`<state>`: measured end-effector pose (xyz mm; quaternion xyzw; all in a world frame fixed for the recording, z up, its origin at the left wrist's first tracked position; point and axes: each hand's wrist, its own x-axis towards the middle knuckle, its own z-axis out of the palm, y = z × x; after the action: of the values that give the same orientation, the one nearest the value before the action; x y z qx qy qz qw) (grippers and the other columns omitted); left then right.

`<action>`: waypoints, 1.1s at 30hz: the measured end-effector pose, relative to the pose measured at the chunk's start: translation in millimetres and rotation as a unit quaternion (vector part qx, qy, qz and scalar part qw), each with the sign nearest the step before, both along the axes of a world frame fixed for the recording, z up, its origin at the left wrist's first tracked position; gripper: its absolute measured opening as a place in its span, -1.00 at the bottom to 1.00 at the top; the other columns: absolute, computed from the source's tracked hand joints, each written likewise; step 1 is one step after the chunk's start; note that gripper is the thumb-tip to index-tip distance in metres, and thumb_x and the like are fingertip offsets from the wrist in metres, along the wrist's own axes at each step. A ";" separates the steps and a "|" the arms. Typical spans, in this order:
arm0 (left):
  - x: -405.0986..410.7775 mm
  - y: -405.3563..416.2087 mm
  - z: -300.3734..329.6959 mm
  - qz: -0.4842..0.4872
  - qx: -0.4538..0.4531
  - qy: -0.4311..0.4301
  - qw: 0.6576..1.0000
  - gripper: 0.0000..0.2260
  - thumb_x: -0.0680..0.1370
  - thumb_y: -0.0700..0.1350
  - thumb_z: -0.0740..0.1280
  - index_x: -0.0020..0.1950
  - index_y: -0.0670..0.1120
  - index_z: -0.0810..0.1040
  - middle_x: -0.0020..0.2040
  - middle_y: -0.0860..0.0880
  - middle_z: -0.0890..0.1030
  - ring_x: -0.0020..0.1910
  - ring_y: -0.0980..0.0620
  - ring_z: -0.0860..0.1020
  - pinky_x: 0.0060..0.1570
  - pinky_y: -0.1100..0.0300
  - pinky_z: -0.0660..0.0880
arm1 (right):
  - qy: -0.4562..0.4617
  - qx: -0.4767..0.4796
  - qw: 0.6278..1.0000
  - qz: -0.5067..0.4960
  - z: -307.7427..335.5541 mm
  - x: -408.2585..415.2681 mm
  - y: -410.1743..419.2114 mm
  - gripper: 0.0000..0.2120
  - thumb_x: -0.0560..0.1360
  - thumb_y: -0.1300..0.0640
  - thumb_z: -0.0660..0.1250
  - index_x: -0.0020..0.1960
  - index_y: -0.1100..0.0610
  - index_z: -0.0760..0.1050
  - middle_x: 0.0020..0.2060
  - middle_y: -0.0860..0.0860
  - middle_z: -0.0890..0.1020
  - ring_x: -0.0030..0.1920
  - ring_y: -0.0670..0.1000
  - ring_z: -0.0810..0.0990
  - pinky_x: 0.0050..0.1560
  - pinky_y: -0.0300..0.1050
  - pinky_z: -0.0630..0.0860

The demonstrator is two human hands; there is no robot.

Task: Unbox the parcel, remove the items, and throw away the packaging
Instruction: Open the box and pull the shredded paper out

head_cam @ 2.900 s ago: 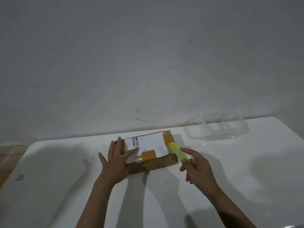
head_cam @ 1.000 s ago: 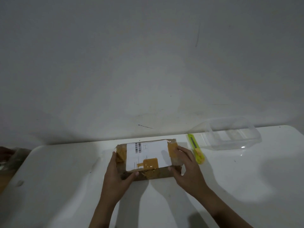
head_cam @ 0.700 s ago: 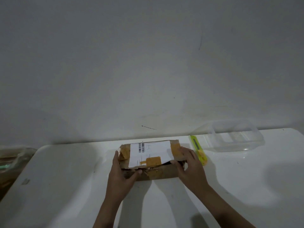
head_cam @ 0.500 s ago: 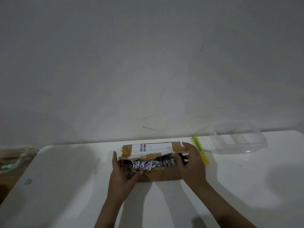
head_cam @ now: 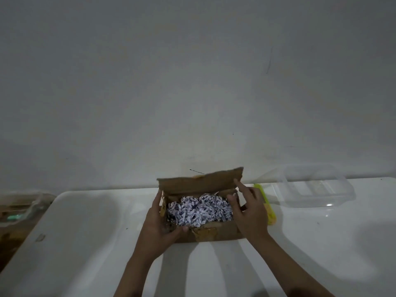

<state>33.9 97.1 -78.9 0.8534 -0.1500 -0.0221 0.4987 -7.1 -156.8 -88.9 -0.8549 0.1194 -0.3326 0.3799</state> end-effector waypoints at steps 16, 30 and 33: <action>11.3 -4.8 -4.5 -0.048 0.151 -0.046 0.986 -0.12 0.26 0.55 0.17 0.48 0.33 -0.09 -0.03 0.08 0.35 -0.06 0.11 0.43 -0.07 0.18 0.49 | 0.204 -0.031 0.975 0.086 7.1 -26.3 -12.9 -0.21 0.40 -0.30 0.29 0.51 -0.16 0.01 0.01 0.01 0.29 -0.13 -0.03 0.49 -0.22 -0.13 0.54; -0.4 -14.4 -13.4 -0.060 0.180 -0.148 0.971 -0.43 0.49 0.37 0.03 0.46 0.21 0.17 0.50 0.31 0.02 0.50 0.24 -0.04 0.40 -0.22 -0.13 | 0.259 -0.132 0.945 0.147 6.4 -36.1 -10.5 -0.03 0.29 -0.57 -0.29 0.52 -0.04 0.09 0.52 -0.12 0.12 0.53 -0.12 0.00 0.49 0.22 0.00; 2.2 -14.6 -12.0 -0.070 0.183 -0.156 0.968 -0.45 0.51 0.36 0.00 0.46 0.20 0.19 0.43 0.29 0.19 0.45 0.25 0.09 0.42 -0.25 -0.03 | 0.274 -0.135 0.939 0.158 9.6 -31.1 -9.8 -0.08 0.34 -0.54 -0.19 0.52 0.01 0.11 0.52 -0.09 0.14 0.53 -0.09 -0.02 0.50 0.17 -0.09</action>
<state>36.0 82.6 -90.9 0.9106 -0.2786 0.0495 0.3012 -38.1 -166.6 -79.3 -0.9640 0.0361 -0.0339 0.2613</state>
